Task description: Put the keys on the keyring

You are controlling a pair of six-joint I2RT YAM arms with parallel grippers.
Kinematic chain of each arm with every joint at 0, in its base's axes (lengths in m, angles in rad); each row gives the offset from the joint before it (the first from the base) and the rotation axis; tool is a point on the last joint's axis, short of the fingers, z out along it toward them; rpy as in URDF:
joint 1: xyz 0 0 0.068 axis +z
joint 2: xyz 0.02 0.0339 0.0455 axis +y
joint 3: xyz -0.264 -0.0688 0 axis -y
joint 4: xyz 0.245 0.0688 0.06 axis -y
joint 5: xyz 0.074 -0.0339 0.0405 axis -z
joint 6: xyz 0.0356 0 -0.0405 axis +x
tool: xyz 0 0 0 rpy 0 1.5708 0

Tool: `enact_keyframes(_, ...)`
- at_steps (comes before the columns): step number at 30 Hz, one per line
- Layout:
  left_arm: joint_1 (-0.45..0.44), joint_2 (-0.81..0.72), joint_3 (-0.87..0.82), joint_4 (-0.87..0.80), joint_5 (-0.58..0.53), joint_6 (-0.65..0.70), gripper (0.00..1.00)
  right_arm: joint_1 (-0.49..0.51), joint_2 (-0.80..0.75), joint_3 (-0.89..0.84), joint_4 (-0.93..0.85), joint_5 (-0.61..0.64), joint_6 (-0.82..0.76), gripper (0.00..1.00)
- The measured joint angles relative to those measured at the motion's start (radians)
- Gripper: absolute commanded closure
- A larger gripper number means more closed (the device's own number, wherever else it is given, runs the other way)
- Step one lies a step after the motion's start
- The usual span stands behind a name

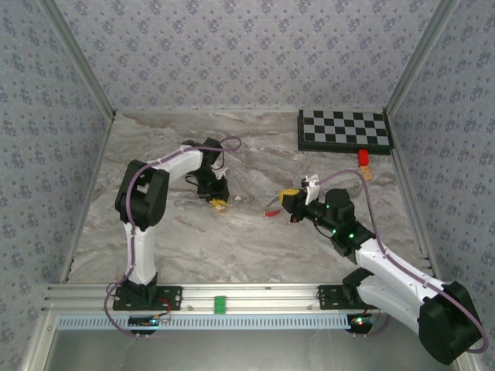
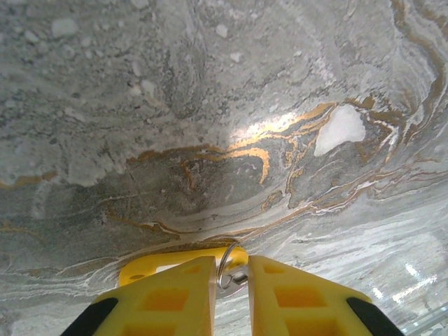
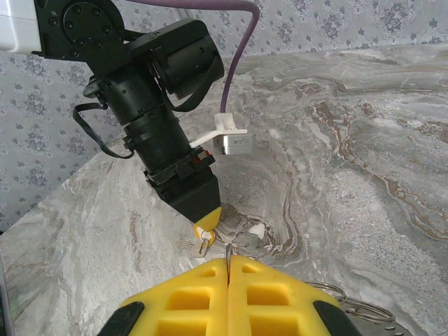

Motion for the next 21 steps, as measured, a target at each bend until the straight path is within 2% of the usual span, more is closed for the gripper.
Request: enact_keyframes(21,-0.009,0.025,0.010,-0.026,0.000,0.019,0.84,0.000,0.000,0.000,0.000,0.000,0.000,1.00)
